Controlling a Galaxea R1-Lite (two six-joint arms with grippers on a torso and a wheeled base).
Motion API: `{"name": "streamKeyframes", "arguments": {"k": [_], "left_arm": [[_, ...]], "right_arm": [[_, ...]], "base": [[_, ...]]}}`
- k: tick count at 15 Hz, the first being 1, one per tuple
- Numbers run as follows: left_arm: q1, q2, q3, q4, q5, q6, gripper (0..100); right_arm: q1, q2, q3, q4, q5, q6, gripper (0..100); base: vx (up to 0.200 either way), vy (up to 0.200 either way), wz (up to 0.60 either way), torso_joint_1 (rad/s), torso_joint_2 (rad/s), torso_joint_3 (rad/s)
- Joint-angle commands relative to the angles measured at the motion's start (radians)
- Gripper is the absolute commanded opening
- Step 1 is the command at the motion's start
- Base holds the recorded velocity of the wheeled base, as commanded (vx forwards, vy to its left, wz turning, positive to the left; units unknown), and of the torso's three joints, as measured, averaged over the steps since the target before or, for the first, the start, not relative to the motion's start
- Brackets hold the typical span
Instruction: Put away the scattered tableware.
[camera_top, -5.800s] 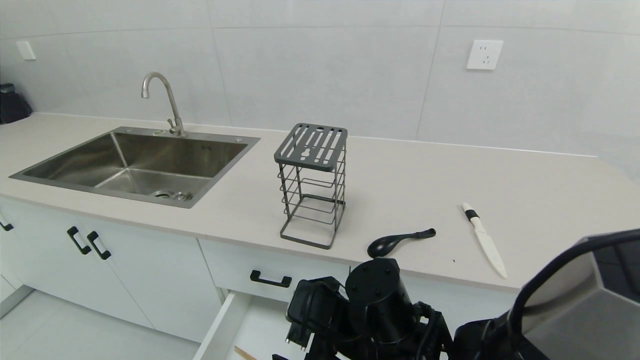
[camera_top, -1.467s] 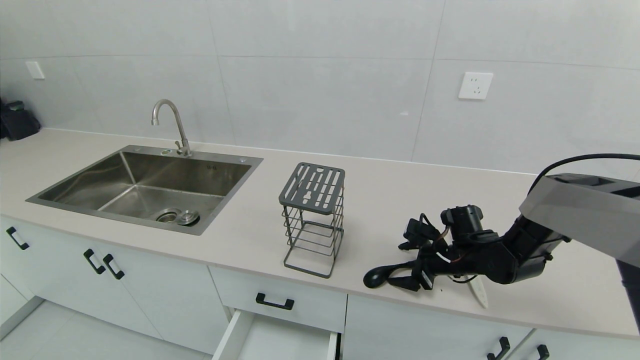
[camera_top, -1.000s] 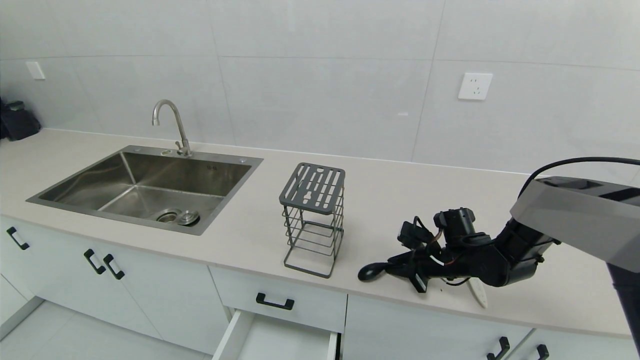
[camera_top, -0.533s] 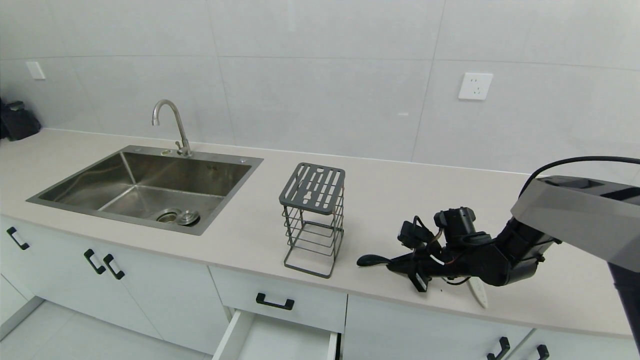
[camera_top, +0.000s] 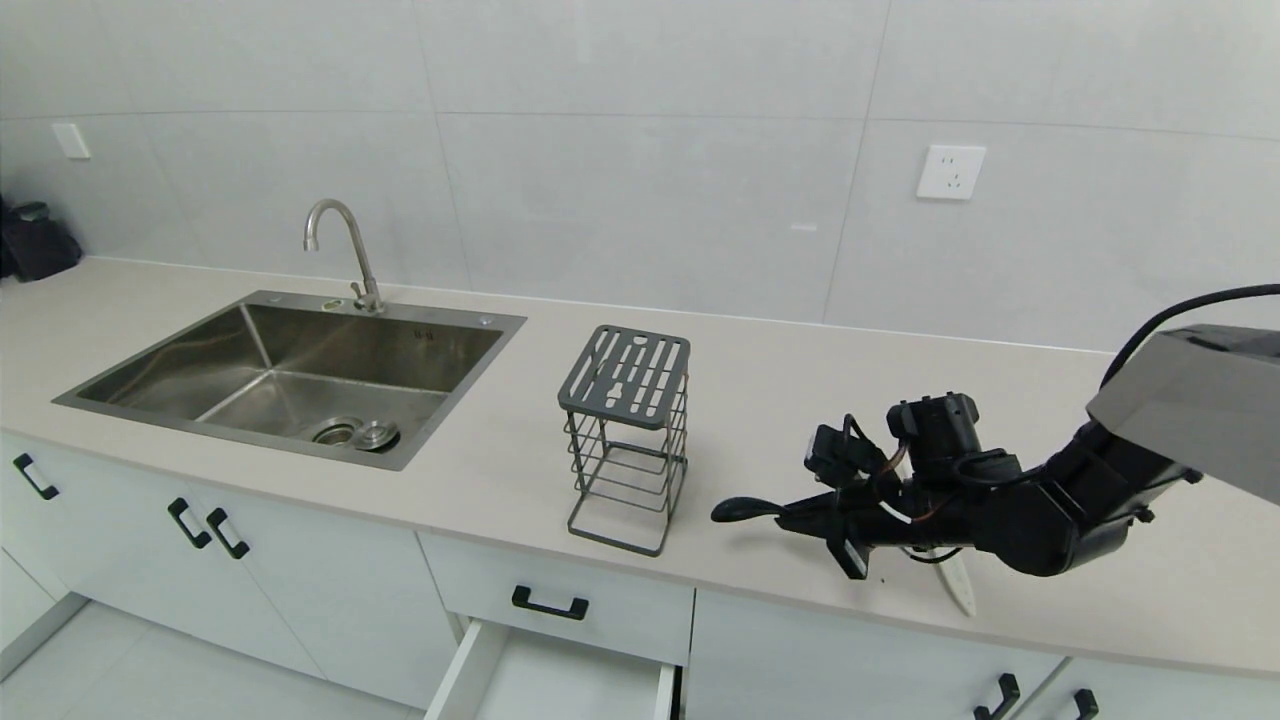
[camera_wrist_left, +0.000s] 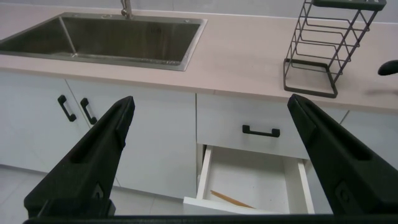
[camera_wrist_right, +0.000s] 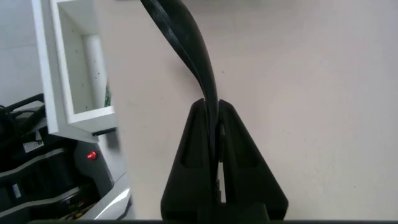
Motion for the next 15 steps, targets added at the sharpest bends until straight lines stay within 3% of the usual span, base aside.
{"name": "streamKeyframes", "arguments": {"k": [1,4,8,15], "left_arm": [[0.0,0.001,0.0,0.0,0.0,0.0,100],[0.0,0.001,0.0,-0.001,0.0,0.0,100],[0.0,0.001,0.0,0.0,0.0,0.0,100],[0.0,0.001,0.0,0.0,0.0,0.0,100]], "right_arm": [[0.061,-0.115,0.05,-0.003,0.001,0.003,0],[0.178,-0.197,0.124,-0.063,-0.019,0.111,0],[0.311,-0.261,0.248,-0.187,-0.154,0.287,0],[0.561,-0.302,0.3,-0.239,-0.292,0.45,0]], "base": [[0.0,0.0,0.0,0.0,0.0,0.0],[0.0,0.0,0.0,0.0,0.0,0.0],[0.0,0.0,0.0,0.0,0.0,0.0],[0.0,0.0,0.0,0.0,0.0,0.0]]}}
